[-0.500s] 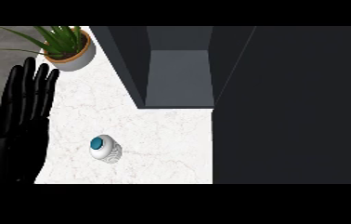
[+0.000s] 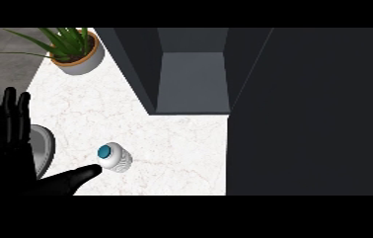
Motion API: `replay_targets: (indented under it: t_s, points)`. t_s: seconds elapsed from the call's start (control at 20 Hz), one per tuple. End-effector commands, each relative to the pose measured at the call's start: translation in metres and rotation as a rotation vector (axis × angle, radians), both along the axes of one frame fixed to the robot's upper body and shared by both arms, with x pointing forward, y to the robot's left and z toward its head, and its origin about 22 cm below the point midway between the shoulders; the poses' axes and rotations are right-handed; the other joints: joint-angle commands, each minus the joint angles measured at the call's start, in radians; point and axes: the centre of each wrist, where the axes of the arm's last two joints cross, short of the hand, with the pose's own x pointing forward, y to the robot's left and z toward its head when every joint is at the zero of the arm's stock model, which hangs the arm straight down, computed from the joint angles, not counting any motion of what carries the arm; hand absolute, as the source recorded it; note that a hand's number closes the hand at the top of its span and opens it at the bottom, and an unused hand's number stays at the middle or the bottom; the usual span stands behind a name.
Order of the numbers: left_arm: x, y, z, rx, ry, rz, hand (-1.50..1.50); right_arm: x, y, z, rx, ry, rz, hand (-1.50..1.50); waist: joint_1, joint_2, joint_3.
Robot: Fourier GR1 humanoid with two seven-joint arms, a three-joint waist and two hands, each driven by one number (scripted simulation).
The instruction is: Pick up the bottled water, place it into the cabinet and close the cabinet
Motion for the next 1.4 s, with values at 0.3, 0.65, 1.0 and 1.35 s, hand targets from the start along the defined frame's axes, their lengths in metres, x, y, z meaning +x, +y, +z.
replay_targets:
  t_s: [0.3,0.65,1.0,1.35]
  points:
    - [-0.048,-0.031,0.016,-0.12,0.115,0.108,-1.5,-0.073,0.006,0.034,0.007,0.075,0.139,-1.5,-0.003,0.003,0.002]
    - [-0.058,-0.011,0.0,-0.048,0.239,0.175,-1.5,-0.089,0.001,0.035,0.013,0.05,0.121,-1.5,-0.003,0.003,0.0]
    - [-0.048,-0.015,-0.033,-0.119,0.312,0.193,-1.5,-0.104,0.017,0.021,0.017,0.066,0.123,-1.5,-0.007,0.003,0.0]
    - [-0.041,-0.009,-0.093,-0.207,0.409,0.144,-1.5,-0.117,0.004,0.026,0.005,0.078,0.138,-1.5,-0.013,0.002,-0.001]
